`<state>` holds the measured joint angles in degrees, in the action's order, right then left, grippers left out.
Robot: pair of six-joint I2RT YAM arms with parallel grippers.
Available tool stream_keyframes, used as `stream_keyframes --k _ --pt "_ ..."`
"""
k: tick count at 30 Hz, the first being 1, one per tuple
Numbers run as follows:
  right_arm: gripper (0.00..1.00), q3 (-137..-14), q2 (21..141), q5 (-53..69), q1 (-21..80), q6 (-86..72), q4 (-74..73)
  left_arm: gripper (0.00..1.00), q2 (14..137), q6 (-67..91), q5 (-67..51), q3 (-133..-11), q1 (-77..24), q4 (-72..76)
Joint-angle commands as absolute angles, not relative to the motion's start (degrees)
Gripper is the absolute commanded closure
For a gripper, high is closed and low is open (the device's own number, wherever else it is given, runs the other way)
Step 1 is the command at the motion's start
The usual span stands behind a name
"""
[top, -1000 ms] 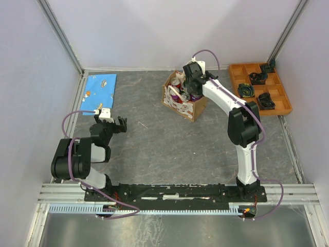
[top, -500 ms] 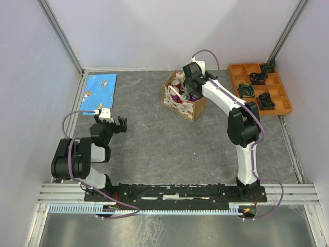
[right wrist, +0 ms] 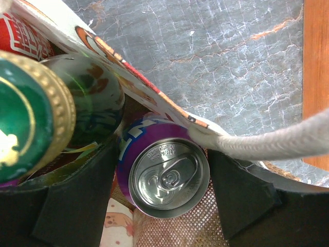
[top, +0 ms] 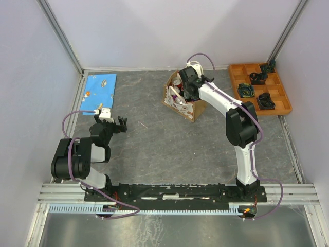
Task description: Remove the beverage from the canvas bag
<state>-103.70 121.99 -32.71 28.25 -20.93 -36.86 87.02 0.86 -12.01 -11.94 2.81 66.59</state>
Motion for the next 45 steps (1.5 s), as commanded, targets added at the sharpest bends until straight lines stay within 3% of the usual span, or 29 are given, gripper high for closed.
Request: stream_keyframes --k 1,7,10,12,16,17,31,45 --pt "0.21 -101.3 125.5 -35.6 27.1 -18.5 -47.5 0.01 87.3 0.0 -11.0 -12.4 3.0 70.2" --pt "0.25 -103.1 128.6 -31.7 27.1 -19.9 -47.8 0.01 87.2 0.0 -10.9 -12.4 3.0 70.1" --pt "0.34 -104.2 129.3 -29.8 27.1 -20.1 -47.8 0.01 87.2 0.0 -10.9 -12.4 3.0 70.1" --pt "0.49 -105.1 129.7 -29.0 27.1 -20.2 -48.3 0.01 87.3 0.0 -11.0 -12.4 3.0 70.1" --pt "0.98 -106.0 129.1 -28.4 27.0 -19.9 -48.9 0.01 87.3 0.0 -11.0 -12.3 3.0 70.1" --pt "1.0 -106.1 128.7 -28.5 27.1 -19.8 -48.9 0.01 87.3 0.0 -11.0 -12.4 3.0 70.1" --pt "1.0 -108.2 113.5 -29.8 27.1 -16.3 -41.7 0.01 87.2 0.0 -11.0 -12.4 3.0 70.1" --pt "1.0 -112.2 107.2 -28.3 27.1 -14.2 -39.6 0.01 87.2 0.0 -10.9 -12.4 3.0 70.1"
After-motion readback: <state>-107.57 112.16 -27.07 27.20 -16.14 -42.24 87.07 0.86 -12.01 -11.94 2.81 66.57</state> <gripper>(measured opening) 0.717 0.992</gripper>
